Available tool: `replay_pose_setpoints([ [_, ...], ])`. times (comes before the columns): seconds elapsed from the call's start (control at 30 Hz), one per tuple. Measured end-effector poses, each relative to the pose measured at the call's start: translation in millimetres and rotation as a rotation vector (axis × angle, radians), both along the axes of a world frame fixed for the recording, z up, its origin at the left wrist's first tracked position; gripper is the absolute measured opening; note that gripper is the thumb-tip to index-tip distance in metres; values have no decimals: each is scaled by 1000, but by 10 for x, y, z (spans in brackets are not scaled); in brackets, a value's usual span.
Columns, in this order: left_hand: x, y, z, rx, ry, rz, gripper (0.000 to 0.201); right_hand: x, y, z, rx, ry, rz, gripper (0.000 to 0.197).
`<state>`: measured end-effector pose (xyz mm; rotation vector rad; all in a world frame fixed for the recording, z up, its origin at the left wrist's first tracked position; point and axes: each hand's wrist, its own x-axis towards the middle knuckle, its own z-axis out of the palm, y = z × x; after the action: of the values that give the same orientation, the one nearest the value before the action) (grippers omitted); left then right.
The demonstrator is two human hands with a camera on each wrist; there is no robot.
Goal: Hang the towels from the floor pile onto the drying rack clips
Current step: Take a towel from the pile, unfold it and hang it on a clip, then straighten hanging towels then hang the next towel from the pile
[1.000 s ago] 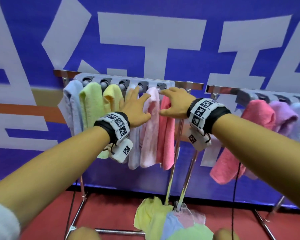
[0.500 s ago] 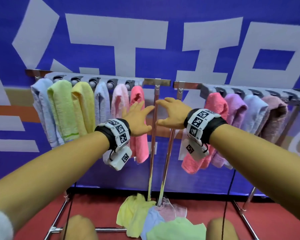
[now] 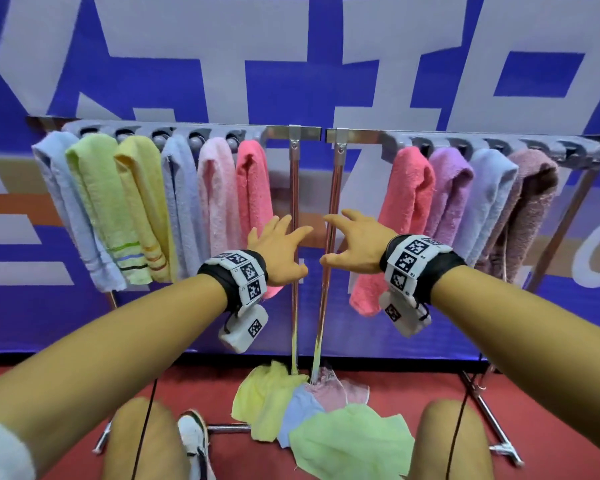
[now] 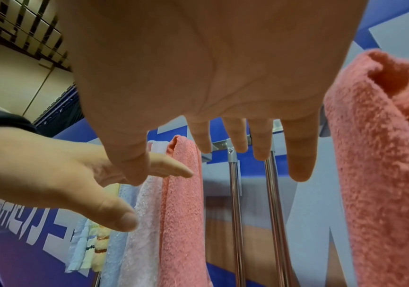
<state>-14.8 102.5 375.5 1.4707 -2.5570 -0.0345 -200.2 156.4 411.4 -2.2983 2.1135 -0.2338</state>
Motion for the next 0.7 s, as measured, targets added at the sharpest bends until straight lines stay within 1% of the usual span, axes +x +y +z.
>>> replay_pose_setpoints([
  [0.17, -81, -184, -317, 56, -18, -18, 83, -9, -143, -374, 64, -62, 5, 86],
  [0.33, -195, -429, -862, 201, 34, -52, 82, -137, -382, -970, 206, -78, -20, 76],
  [0.53, -346, -738, -1657, 340, 85, -23, 82, -223, -716, -1799, 397, -106, -52, 57],
  [0.67, -435, -877, -2132, 421, 176, 32, 74, -193, -883, -2468, 498, -173, -56, 59],
  [0.7, -458, -913, -2251, 448, 213, 46, 72, -197, -930, -2660, 526, -187, -47, 56],
])
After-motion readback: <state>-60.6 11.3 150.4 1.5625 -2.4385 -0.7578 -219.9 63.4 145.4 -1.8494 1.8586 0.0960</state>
